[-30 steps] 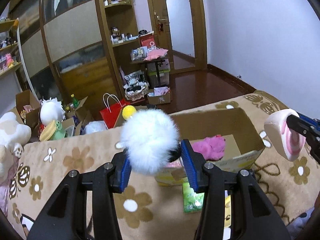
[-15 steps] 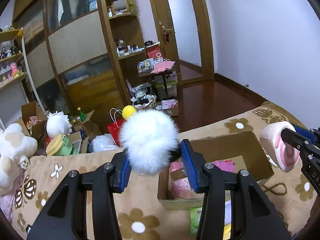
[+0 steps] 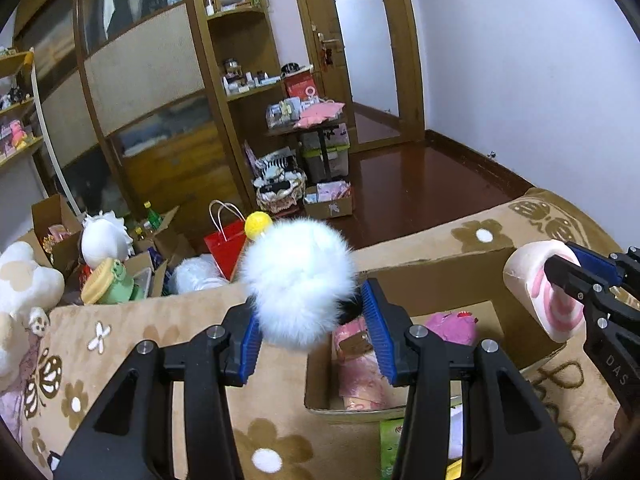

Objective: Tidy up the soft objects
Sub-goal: 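Lift the white pompom with the left tool while the right tool carries the swirl cushion over the box, then open both tools to drop the pompom and swirl cushion into the box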

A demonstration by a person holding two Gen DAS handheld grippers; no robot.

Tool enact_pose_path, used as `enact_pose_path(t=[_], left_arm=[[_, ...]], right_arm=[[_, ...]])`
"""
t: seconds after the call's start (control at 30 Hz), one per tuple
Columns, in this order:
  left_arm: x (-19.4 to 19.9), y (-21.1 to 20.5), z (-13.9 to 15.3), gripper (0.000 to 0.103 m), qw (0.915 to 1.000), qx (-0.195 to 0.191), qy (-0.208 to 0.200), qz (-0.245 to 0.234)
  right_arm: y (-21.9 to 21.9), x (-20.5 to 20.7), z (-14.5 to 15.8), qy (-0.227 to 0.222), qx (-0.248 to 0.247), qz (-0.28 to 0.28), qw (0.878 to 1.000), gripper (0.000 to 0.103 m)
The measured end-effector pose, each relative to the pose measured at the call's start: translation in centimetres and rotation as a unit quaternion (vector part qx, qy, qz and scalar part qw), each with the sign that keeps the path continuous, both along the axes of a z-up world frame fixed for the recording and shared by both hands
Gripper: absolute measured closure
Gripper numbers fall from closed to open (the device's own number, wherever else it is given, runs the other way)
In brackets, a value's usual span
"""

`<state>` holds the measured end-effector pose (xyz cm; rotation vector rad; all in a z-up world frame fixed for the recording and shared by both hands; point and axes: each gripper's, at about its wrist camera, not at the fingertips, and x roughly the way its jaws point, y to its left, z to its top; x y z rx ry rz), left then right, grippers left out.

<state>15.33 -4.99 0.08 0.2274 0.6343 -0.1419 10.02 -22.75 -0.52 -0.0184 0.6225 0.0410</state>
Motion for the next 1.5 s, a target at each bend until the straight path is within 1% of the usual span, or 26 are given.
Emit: enact_pose_path(t=[0.1, 0.23, 0.37, 0.53, 0.9, 1.0, 1.1, 1.3, 1.33, 1.37, 1.4, 1.43, 1.47, 1.5], left_arm=[[0.4, -0.1, -0.9, 0.058, 1.0, 0.001, 0.01, 0.0], [0.9, -0.5, -1.9, 0.057, 0.9998, 0.006, 0.019, -0.006], [1.1, -1.0, -3.2, 0.057, 0.9992, 0.026, 0.029, -0.007], [1.6, -1.5, -4.4, 0.057, 0.9983, 0.031, 0.048, -0.011], [2.2, -1.4, -5.7, 0.054, 0.9967, 0.036, 0.071, -0.016], [2.1, -1.5, -5.8, 0.051, 0.9965, 0.037, 0.073, -0.018], [2.0, -1.8, -5.8, 0.05, 0.9964, 0.042, 0.07, -0.021], [1.5, -1.8, -5.9, 0.048, 0.9954, 0.05, 0.077, -0.026], [1.4, -1.8, -5.9, 0.048, 0.9952, 0.051, 0.08, -0.026], [1.4, -1.7, -5.8, 0.048, 0.9951, 0.051, 0.081, -0.025], [1.3, -1.6, -5.7, 0.047, 0.995, 0.05, 0.083, -0.025], [1.1, -1.4, -5.6, 0.045, 0.9951, 0.05, 0.083, -0.024], [1.0, -1.3, -5.4, 0.041, 0.9951, 0.049, 0.083, -0.022], [0.9, -1.1, -5.3, 0.032, 0.9953, 0.046, 0.083, -0.02]], right_arm=[[0.0, 0.4, -0.5, 0.004, -0.003, -0.001, 1.0, 0.084], [-0.2, 1.0, -1.1, 0.014, 0.008, -0.002, 1.0, 0.084], [-0.7, 1.3, -1.9, 0.023, 0.016, -0.003, 1.0, 0.083], [-0.8, 1.6, -2.8, 0.036, 0.025, -0.003, 0.999, 0.083], [-0.2, 1.9, -4.3, 0.063, 0.022, 0.007, 0.998, 0.081], [-0.2, 1.8, -4.3, 0.065, 0.023, 0.006, 0.998, 0.079], [-0.3, 1.7, -4.2, 0.065, 0.026, 0.005, 0.998, 0.078], [-0.5, 1.2, -3.9, 0.062, 0.029, 0.004, 0.998, 0.077], [-0.5, 1.1, -3.8, 0.06, 0.03, 0.005, 0.998, 0.076], [-0.5, 0.8, -3.5, 0.057, 0.03, 0.006, 0.998, 0.068], [-0.5, 0.6, -3.3, 0.055, 0.031, 0.005, 0.998, 0.058], [-0.5, 0.3, -3.0, 0.052, 0.033, 0.005, 0.998, 0.054], [-0.5, 0.1, -2.8, 0.05, 0.036, 0.005, 0.998, 0.049], [-0.6, -0.2, -2.4, 0.047, 0.039, 0.005, 0.998, 0.047]])
